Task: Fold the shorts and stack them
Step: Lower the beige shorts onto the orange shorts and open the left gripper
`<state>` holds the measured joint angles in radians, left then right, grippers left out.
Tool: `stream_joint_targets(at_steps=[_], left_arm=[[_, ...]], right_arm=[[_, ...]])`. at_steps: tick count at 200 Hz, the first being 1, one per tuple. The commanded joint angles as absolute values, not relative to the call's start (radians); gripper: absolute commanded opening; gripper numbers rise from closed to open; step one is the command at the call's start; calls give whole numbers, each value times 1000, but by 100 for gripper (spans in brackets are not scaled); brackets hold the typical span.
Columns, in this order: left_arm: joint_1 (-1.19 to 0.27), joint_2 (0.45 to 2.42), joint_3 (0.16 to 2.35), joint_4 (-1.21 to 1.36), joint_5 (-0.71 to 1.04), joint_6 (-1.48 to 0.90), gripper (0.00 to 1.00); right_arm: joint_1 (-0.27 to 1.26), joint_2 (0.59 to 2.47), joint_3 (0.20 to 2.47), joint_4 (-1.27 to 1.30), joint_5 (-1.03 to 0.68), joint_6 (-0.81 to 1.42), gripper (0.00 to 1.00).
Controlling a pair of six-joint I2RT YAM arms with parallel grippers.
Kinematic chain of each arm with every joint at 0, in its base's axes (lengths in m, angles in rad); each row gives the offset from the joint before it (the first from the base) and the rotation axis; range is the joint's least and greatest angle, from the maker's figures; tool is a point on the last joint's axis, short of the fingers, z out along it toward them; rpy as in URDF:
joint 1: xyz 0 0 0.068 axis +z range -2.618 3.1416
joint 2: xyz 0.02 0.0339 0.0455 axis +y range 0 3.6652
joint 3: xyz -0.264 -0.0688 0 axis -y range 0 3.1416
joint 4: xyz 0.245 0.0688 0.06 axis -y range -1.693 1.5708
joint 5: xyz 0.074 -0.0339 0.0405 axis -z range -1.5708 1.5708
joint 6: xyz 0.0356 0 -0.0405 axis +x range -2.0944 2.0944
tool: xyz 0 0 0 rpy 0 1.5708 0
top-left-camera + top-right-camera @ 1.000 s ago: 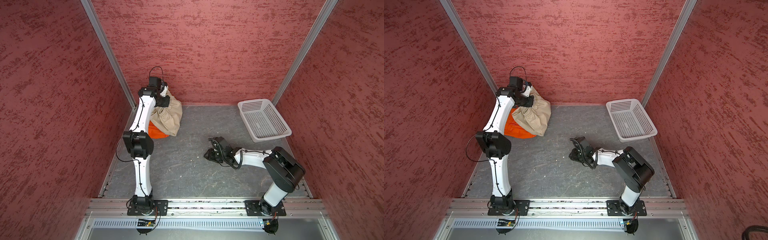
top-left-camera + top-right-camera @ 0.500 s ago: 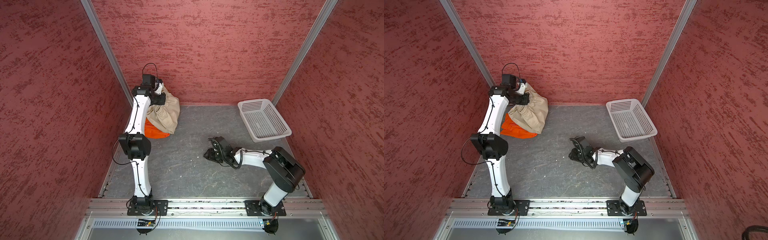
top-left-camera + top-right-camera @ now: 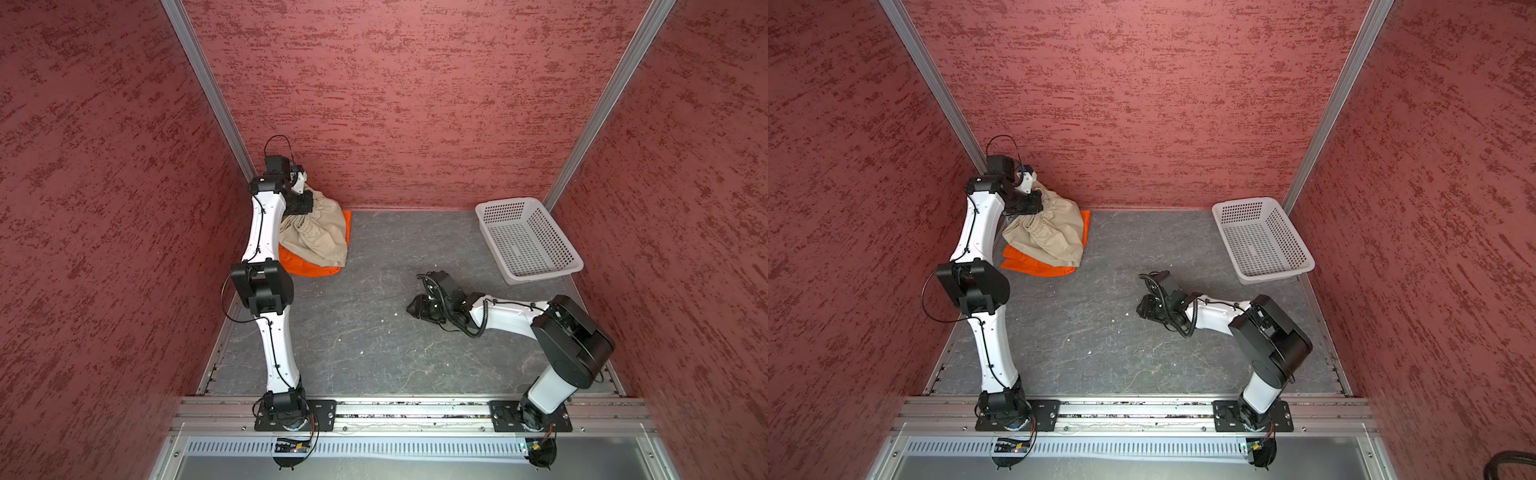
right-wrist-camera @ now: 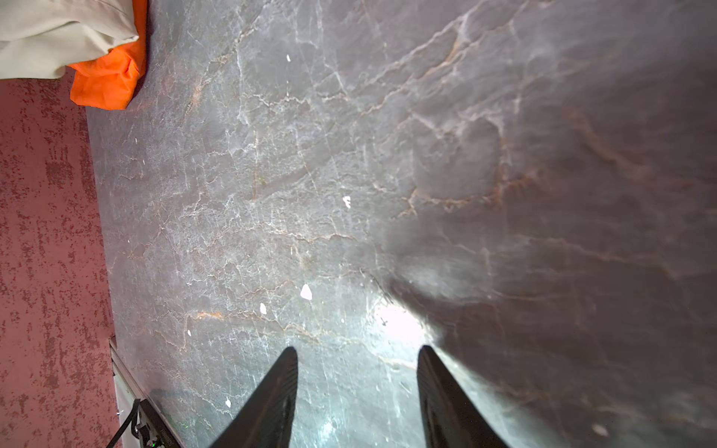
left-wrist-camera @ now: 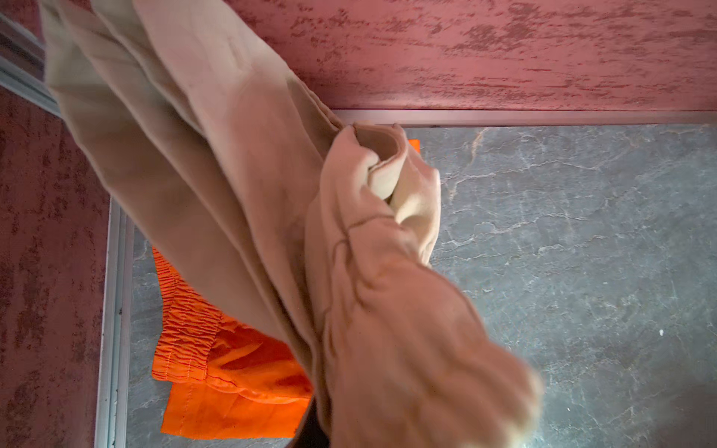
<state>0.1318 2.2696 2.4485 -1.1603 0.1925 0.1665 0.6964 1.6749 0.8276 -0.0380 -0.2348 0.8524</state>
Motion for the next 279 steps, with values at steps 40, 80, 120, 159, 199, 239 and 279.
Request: stream_joint_targets(at_steps=[40, 80, 120, 159, 199, 239, 279], left_arm=[[221, 2402, 2563, -1148, 70, 151, 74], [250, 2324, 2548, -1161, 25, 111, 83], [202, 2160, 2283, -1040, 196, 59, 79], [123, 2191, 2099, -951, 217, 23, 72], [93, 2242, 1942, -878, 179, -18, 70], [70, 2198, 1742, -816, 120, -34, 72], [66, 2128, 1720, -814, 119, -34, 79]], right_arm=[[690, 1637, 897, -97, -194, 826, 52], [690, 1623, 938, -129, -179, 810, 53], [690, 1621, 990, -137, -172, 792, 53], [690, 1611, 1007, -142, -168, 781, 53], [690, 1586, 980, -149, -144, 779, 54], [689, 1565, 948, -125, -125, 792, 55], [680, 1533, 946, -127, -104, 779, 56]])
